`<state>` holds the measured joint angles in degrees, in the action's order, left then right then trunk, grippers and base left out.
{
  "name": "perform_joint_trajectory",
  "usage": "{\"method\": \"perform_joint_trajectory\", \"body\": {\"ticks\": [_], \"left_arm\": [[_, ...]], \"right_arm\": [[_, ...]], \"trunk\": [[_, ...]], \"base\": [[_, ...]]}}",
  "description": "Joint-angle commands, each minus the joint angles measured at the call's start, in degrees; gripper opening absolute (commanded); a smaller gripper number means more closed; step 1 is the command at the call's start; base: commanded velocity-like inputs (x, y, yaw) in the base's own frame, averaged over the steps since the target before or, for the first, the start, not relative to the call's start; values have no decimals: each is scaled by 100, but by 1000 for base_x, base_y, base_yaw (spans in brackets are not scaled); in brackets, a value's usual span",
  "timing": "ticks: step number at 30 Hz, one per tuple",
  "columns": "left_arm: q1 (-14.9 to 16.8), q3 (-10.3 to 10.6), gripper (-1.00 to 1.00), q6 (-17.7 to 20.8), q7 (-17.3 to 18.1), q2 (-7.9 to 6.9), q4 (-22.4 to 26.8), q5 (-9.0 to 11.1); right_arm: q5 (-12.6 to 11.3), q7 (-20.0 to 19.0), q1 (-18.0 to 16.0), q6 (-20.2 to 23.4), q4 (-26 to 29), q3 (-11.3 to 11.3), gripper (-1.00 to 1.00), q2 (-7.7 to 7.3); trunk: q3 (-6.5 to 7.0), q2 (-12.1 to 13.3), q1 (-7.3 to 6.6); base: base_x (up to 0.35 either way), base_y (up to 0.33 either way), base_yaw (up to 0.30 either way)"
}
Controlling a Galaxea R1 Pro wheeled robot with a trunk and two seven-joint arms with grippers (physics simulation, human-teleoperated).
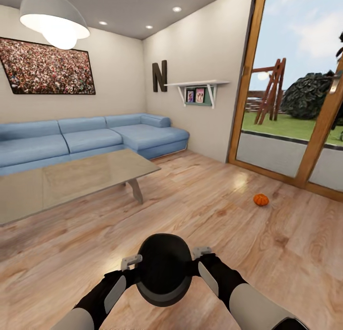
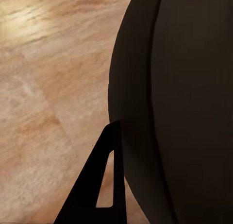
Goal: Place each of the two pumpkins and all three candles from the living room inside a cabinet in the living room (use any cabinet), then make sure every cabinet is closed, and position the cauldron so it is next to a table in the living room.
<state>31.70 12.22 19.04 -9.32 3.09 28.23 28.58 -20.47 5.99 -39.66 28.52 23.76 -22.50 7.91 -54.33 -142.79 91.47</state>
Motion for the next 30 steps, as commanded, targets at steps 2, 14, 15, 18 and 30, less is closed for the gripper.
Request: {"method": "perform_joint_trajectory", "body": {"ticks": [2,14,15,18,30], "left_arm": [[3,-27,-100,29,-44,-11,7,-84],[3,-27,-100,29,-44,-11,12,-89],[3,-27,-100,29,-44,-11,10,-89],[3,-27,-100,29,-44,-11,10,-89],[3,-27,-100,29,-44,-11,8,-89]], "right_arm": [[-221,-201,-7,4,182,0,-100,-8],[-221,-203,-7,4,182,0,-100,-7],[-221,-203,-7,4,182,-2,-100,-6],[-221,-204,-7,4,182,-1,-100,-8],[-221,-204,-7,4,182,0,-100,-9]], "trunk": [[0,-3,-2],[29,-3,-2],[31,-3,-2],[39,-3,-2],[68,-3,-2]], "base": [[0,0,259],[0,0,259],[0,0,259],[0,0,259],[0,0,259]]}}
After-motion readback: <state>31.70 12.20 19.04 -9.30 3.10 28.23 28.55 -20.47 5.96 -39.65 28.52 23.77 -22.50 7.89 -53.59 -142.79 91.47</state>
